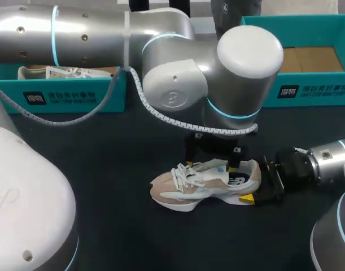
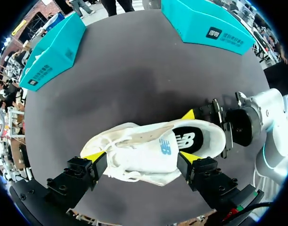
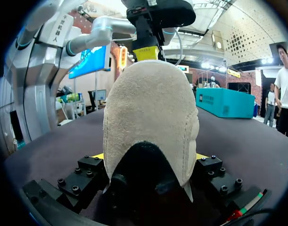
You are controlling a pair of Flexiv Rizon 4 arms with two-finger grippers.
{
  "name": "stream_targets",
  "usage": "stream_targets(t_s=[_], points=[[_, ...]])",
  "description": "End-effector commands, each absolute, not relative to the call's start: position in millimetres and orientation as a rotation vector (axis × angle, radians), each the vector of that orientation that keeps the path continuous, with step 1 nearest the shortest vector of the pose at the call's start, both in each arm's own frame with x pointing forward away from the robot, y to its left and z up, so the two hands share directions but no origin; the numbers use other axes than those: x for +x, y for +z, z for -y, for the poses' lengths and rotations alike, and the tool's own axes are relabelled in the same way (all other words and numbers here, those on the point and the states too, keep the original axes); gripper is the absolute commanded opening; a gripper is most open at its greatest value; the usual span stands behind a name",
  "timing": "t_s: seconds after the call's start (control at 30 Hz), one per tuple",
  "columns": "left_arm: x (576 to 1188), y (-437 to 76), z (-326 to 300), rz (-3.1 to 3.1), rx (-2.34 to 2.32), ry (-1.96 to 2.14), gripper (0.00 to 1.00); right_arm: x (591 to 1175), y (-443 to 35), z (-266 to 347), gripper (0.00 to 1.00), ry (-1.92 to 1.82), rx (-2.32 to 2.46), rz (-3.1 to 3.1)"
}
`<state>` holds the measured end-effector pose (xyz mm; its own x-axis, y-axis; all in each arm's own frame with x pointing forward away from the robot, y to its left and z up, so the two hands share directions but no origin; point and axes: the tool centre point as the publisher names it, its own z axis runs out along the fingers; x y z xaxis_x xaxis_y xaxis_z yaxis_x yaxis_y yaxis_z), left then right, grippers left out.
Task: Take the shoe out of the shoebox, open the shoe tongue, remove and reinsert the insole, then place the shoe into the shoebox
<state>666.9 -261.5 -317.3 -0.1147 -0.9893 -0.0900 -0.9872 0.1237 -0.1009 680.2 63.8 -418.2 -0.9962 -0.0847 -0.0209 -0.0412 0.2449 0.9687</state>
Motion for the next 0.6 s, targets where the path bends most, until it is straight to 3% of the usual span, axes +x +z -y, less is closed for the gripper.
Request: stream_targets(t_s=[0.03,0.6], points=[[660.0,-325.8,281.5,-2.115,-2.081,-0.004,1.0,679.0,-421.9,-67.3,0.0,-1.903,0.122,2.455],[662.5,-323.4,291.0,-2.055,-2.088,0.019,1.0,679.0,-421.9,-67.3,0.0,-1.903,0.122,2.455]])
